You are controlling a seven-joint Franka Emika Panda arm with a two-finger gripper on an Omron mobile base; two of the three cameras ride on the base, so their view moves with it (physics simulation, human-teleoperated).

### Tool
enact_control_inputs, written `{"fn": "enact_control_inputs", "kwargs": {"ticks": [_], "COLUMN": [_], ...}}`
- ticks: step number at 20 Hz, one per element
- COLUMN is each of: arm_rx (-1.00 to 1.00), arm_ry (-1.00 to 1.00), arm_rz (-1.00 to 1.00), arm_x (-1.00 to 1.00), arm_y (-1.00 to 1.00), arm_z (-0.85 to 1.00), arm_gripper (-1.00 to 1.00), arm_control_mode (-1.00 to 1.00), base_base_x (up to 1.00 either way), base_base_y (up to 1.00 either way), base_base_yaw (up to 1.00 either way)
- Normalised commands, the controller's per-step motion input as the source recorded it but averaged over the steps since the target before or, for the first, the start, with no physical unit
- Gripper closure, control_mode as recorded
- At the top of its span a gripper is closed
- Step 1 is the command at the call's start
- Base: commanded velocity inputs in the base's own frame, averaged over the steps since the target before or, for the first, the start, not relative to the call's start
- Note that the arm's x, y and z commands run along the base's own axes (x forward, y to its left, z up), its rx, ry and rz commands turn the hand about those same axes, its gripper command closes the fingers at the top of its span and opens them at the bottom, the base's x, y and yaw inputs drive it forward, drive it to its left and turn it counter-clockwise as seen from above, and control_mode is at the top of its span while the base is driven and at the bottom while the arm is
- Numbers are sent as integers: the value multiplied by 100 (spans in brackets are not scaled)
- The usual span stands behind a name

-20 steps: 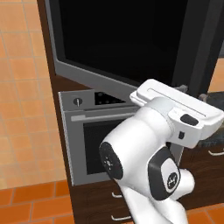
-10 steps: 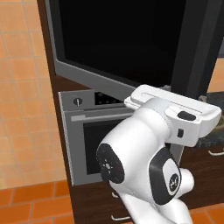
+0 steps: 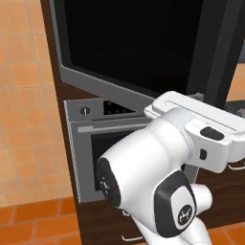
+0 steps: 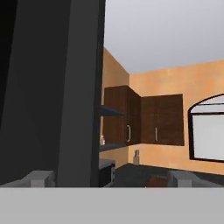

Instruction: Open the microwave, place the bowl with waffle inside the microwave, then close the microwave door and turn it on.

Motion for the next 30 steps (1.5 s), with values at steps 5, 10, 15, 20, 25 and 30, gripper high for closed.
{"fn": "enact_control_inputs", "kwargs": {"ticks": [5,10,15,20,25,30], "arm_rx": [-4,0,0,0,0,0], "arm_ry": [0,0,0,2,2,0], "arm_rz": [13,36,39,45,49,61], "arm_x": [-67,-64,-70,-80,-95,-99], "arm_y": [-10,-22,-1,-9,-9,-31], "arm_z": [16,0,0,0,0,0], "arm_gripper": [-100,-100,-100,-100,-100,-100], "arm_control_mode": [-100,-100,-100,-100,-100,-100], "base_base_x": [0,0,0,0,0,0], "base_base_y": [0,0,0,0,0,0], "base_base_yaw": [0,0,0,0,0,0]}}
